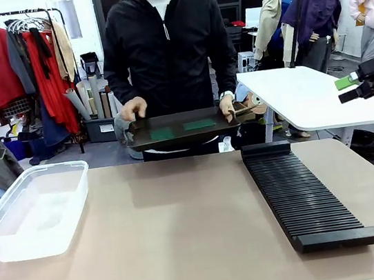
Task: Sort PCBs into racks and boxes based on the side picked up.
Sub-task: Pick up the Blank PCB handed by the Human.
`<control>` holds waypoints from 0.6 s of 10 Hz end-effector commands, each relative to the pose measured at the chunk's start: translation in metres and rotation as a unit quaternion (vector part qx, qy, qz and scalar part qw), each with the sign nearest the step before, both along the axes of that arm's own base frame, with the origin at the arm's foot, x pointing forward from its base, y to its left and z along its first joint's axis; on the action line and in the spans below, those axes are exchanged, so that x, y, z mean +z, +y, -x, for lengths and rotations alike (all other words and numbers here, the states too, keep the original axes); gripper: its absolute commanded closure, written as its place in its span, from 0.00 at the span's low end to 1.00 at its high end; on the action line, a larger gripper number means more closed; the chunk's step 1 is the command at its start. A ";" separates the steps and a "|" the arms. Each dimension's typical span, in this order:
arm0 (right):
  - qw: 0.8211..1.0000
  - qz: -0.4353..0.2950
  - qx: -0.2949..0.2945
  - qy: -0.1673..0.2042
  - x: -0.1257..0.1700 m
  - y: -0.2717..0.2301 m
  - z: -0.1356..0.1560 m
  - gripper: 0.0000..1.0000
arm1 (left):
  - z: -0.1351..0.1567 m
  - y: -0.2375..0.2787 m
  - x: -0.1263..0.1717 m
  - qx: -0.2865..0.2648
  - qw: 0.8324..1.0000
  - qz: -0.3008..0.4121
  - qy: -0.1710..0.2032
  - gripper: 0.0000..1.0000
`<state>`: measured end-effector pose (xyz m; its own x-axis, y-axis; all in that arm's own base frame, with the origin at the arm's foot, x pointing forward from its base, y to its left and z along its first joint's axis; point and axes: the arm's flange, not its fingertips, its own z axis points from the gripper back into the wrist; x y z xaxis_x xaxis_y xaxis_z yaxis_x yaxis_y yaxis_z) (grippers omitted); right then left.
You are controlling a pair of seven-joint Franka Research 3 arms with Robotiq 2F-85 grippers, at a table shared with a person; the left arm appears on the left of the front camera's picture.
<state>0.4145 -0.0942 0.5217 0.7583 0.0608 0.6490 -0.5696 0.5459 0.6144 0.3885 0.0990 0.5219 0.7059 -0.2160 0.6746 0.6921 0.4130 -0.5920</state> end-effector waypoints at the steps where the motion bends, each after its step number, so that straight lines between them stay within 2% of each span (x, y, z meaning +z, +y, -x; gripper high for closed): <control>1: 1.000 -0.001 0.000 -0.003 0.001 0.002 0.001 0.00 | 0.001 0.000 0.000 -0.002 1.000 0.006 -0.002 0.00; 6: 1.000 -0.001 0.000 -0.003 0.001 0.002 0.001 0.00 | 0.001 0.000 0.000 -0.002 1.000 0.006 -0.002 0.00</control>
